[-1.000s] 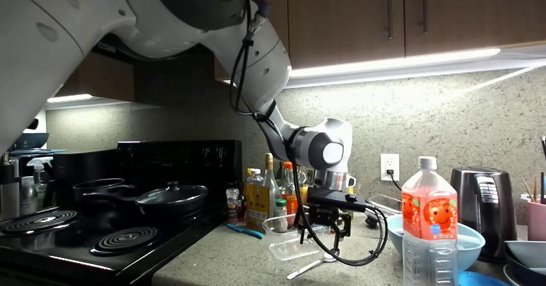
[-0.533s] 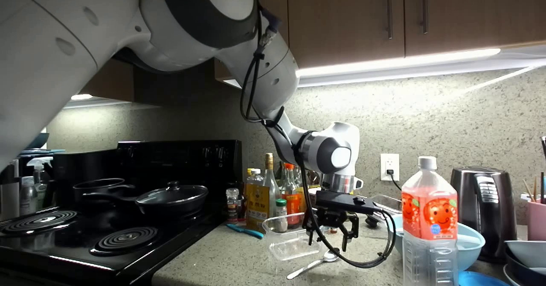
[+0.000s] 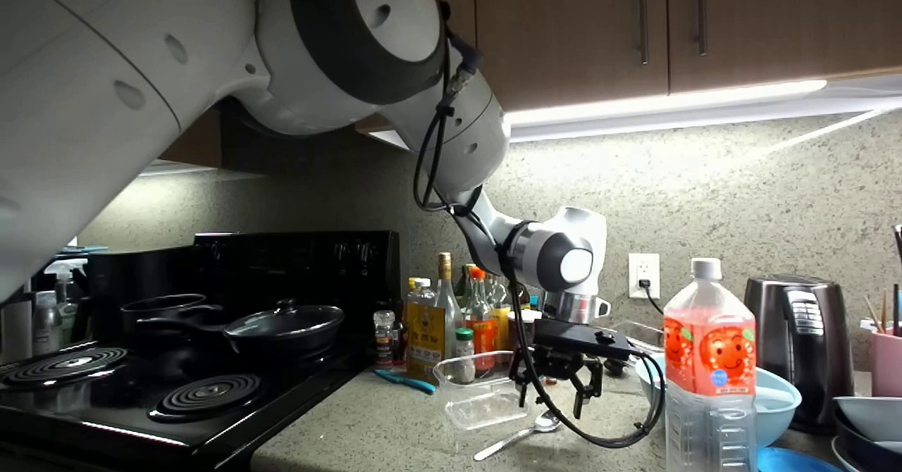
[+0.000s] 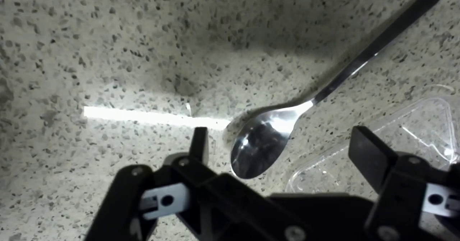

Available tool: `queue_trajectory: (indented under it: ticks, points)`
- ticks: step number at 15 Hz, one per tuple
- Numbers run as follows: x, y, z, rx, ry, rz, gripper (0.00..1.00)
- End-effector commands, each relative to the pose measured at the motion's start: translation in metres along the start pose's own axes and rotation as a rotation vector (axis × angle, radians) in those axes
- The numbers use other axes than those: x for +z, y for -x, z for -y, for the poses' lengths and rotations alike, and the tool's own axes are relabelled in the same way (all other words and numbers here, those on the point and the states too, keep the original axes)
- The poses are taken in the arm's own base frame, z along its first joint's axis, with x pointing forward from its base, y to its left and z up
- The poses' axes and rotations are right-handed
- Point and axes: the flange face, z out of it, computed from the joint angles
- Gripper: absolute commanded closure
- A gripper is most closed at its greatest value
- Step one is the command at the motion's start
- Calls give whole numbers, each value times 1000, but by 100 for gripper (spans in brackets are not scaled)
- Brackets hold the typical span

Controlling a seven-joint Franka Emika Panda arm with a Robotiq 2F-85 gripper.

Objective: Put the spoon in the transparent bowl, then remove the spoon out of the bowl, then put the spoon back in the bowl

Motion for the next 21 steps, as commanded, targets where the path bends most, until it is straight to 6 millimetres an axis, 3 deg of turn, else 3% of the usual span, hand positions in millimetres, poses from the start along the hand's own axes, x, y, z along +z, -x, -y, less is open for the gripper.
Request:
queue_trajectory:
  ticks: [1,6,7,10,16,17,21]
  points:
    - [9,-3,-16,-16,-33,26,0]
    - [17,-8,-32,5,-53,45,0]
    - [19,-6,-25,16,-43,40,0]
    - [20,-8,-30,18,-45,41,0]
    - [21,-17,-1,-62,-10,51,0]
    - [21,-19,1,-62,-11,47,23]
    - [20,-20,2,-71,-8,46,47]
